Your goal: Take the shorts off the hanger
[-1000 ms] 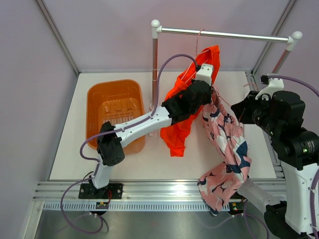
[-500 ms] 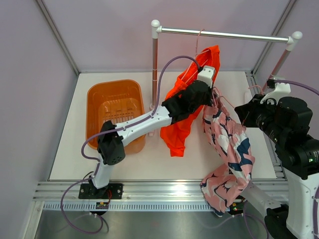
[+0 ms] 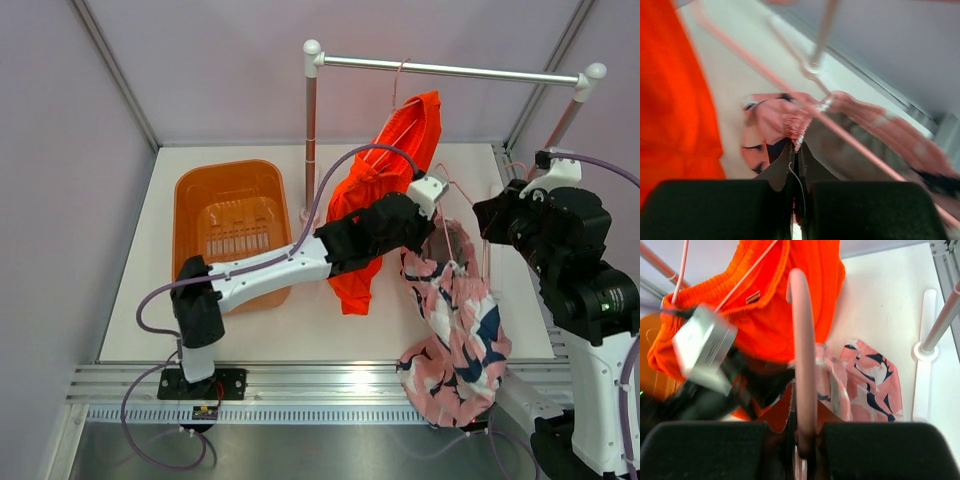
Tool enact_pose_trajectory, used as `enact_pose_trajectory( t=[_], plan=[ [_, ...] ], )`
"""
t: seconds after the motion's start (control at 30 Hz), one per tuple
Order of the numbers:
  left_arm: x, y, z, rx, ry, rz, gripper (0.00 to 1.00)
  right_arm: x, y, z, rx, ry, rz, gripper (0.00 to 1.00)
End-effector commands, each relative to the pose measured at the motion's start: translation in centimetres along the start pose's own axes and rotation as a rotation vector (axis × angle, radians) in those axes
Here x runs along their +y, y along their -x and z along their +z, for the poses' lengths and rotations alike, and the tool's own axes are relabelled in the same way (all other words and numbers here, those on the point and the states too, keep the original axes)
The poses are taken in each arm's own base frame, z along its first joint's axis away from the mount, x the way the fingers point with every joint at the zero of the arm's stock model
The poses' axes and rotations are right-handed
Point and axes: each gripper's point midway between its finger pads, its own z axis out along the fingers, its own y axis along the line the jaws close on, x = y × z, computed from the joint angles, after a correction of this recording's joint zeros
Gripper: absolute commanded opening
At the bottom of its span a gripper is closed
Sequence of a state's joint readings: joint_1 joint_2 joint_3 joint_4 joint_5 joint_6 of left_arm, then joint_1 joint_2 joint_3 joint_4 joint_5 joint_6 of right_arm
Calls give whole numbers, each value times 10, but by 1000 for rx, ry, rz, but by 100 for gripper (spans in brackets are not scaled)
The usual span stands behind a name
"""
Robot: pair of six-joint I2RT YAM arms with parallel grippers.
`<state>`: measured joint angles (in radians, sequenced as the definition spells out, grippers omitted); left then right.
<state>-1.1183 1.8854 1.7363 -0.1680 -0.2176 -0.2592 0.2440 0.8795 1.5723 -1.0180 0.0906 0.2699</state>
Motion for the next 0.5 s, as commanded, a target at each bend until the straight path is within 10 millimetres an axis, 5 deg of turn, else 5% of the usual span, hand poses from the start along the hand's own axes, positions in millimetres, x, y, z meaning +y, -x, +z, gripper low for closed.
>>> enact_pose_trajectory(
  t=[0.0,0.1,0.2,0.3,0.47],
  plan=[
    [-80,58,-77,-125,-338,136,0,3,27,22,-102,-19,38,0],
    [-139,41,-133,-57,-632,263,0,3,34,38,-116,-40,46,0],
    [-164,27,-183,25,-854,297,0,1,46,51,-134,-77,41,0],
    [-165,33,-227,22,-945,334,0,-2,62,61,-148,-124,29,0],
    [-130,91,-282,-170,-787,363,0,-1,94,62,-191,-166,23,0]
  ],
)
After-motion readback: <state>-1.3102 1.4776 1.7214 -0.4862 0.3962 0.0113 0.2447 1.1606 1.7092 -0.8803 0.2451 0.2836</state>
